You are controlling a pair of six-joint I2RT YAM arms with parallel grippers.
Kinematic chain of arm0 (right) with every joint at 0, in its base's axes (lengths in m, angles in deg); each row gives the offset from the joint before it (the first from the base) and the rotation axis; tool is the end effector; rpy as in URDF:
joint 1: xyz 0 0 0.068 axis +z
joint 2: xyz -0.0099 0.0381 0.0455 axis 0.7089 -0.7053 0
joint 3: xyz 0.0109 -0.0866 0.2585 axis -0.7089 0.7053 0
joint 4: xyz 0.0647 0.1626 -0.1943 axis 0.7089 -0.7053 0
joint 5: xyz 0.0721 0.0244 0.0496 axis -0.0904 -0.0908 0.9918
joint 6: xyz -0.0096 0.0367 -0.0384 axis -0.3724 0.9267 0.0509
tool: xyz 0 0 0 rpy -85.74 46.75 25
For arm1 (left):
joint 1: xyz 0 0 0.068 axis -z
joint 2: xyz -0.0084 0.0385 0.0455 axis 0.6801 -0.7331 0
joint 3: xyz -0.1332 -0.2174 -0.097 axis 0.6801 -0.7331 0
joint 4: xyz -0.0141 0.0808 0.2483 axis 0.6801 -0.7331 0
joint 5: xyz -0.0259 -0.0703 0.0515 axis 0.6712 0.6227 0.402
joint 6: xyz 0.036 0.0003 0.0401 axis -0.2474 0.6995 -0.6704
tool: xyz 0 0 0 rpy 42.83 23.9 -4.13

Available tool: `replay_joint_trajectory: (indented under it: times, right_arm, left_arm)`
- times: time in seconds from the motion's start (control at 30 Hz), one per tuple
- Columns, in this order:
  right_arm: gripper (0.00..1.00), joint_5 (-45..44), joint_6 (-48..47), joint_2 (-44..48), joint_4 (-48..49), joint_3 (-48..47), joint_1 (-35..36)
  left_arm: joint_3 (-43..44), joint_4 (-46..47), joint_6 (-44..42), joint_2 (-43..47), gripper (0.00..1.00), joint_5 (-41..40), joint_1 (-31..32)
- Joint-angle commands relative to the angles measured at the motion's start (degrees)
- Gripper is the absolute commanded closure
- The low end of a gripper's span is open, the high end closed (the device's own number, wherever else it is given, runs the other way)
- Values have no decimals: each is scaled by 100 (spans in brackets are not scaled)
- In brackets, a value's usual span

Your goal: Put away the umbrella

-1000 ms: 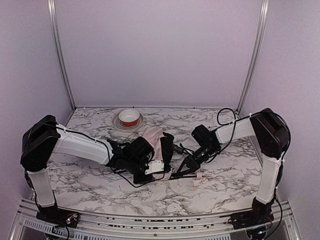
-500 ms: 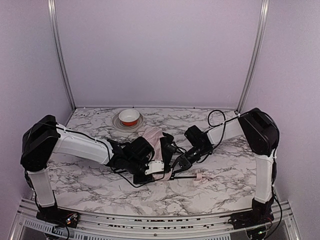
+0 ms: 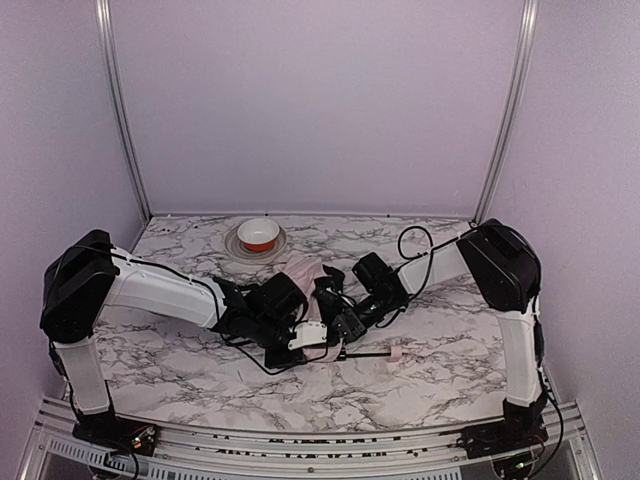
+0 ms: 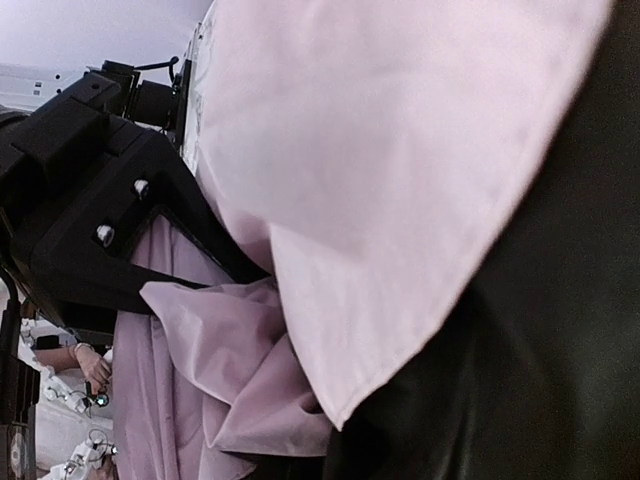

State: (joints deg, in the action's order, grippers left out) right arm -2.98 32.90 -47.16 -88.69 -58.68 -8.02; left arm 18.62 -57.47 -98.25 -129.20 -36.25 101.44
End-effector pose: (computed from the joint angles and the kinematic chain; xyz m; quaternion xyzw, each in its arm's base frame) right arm 0.3000 0.2671 0.0861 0.3772 -0.7526 -0.5397 0.0074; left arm 0.1948 -0.3269 0.1472 0.6899 0.6538 -0.1234 0.2851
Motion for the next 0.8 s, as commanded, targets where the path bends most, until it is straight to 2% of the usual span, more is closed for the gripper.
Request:
replay_joint_trajectory:
  times: [0.0, 0.07, 0.2, 0.33, 0.53, 0.67, 0.77]
  right_arm:
    - [87, -303, 507, -331, 1182, -72, 225]
    - [85, -453, 549, -174, 1152, 7, 41]
    - [74, -749, 695, 501, 1245, 503, -509]
    - [65, -843, 230, 905, 581, 537, -864]
    - [61, -1112, -135, 1657, 13, 686, -1335]
    - [61, -1801, -565, 2636, 302, 1172, -1203]
    - [58, -2923, -1373, 3749, 1033, 2008, -566]
  left_arm:
    - [82, -11, 24, -119, 100, 825, 148]
    - [158, -270, 207, -233, 100, 936, 85]
    - [274, -995, 665, -553, 100, 1373, -151]
    - [454, -1734, 946, -919, 100, 1580, -287]
    - [728, -2281, 1103, -1356, 100, 1945, -445]
    - [1000, -2589, 1194, -1681, 100, 2477, -669]
    - [1214, -2842, 1180, -1864, 100, 2710, -749]
